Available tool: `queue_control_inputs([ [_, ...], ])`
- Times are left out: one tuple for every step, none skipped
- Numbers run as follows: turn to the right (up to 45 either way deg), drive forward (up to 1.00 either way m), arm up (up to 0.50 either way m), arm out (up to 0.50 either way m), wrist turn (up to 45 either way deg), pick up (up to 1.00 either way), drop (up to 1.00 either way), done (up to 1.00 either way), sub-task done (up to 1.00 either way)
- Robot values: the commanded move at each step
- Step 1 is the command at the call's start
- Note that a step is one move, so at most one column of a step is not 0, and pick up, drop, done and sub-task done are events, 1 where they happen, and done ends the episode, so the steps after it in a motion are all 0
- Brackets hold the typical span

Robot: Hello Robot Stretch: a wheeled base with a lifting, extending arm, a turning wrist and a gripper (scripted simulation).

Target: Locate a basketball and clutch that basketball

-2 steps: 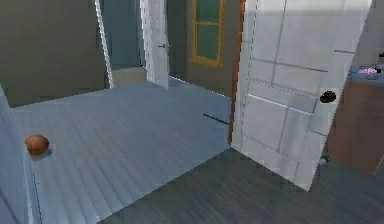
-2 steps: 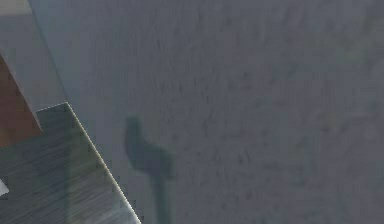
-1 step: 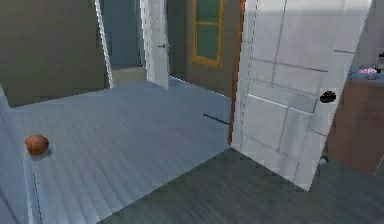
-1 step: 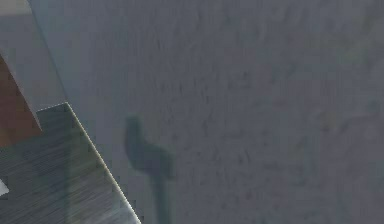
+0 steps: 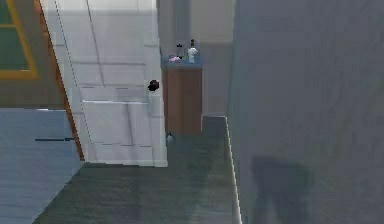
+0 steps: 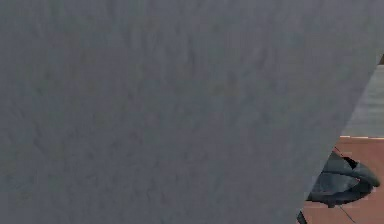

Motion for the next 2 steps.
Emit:
queue_control_inputs([
  [-45.0,0.00,0.00,0.00,0.0,0.00,0.00,0.00,0.00],
  [12.0,0.00,0.00,0.00,0.0,0.00,0.00,0.00,0.00],
])
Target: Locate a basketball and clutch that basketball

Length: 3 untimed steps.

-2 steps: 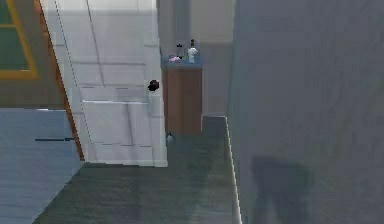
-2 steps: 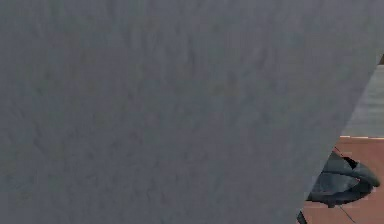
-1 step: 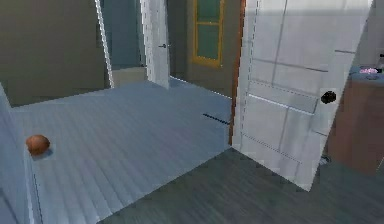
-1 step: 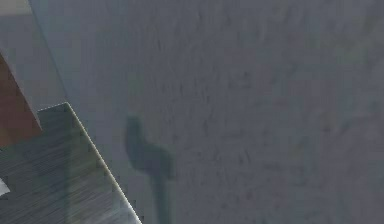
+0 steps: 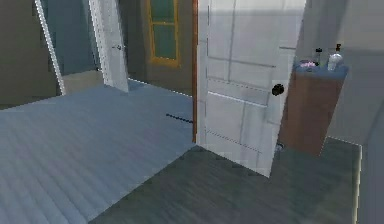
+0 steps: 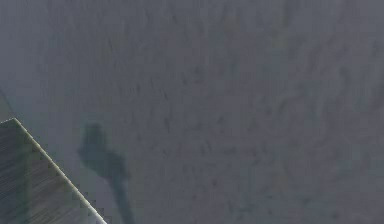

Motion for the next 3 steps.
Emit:
queue_control_inputs([
  [0.0,0.10,0.00,0.00,0.0,0.00,0.00,0.00,0.00],
  [15.0,0.00,0.00,0.00,0.0,0.00,0.00,0.00,0.00],
  [0.0,0.20,0.00,0.00,0.0,0.00,0.00,0.00,0.00],
])
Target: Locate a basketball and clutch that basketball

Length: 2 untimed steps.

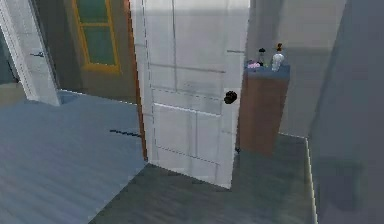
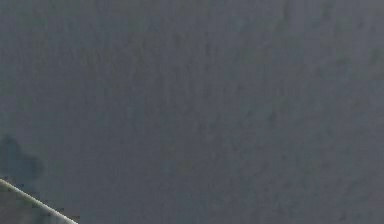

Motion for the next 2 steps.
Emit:
queue_control_inputs([
  [-45.0,0.00,0.00,0.00,0.0,0.00,0.00,0.00,0.00],
  [-18.0,0.00,0.00,0.00,0.0,0.00,0.00,0.00,0.00],
])
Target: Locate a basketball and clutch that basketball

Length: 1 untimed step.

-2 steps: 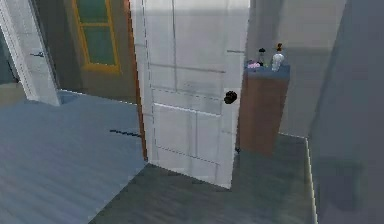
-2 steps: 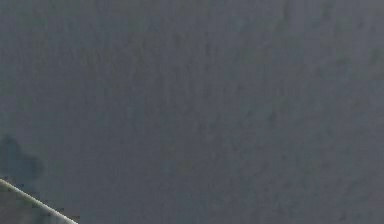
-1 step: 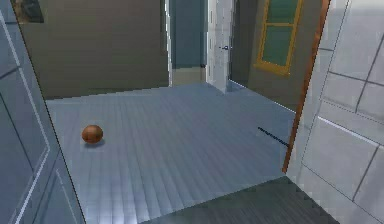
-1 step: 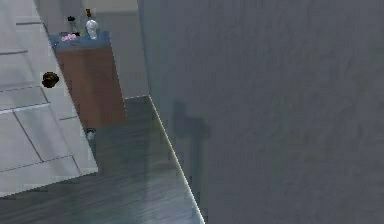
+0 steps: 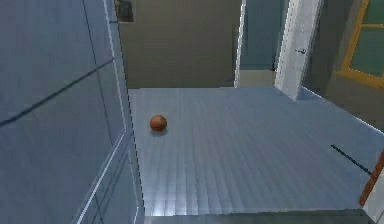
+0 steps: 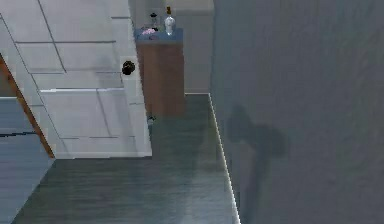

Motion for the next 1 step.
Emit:
queue_control_inputs([
  [0.0,1.00,0.00,0.00,0.0,0.00,0.00,0.00,0.00],
])
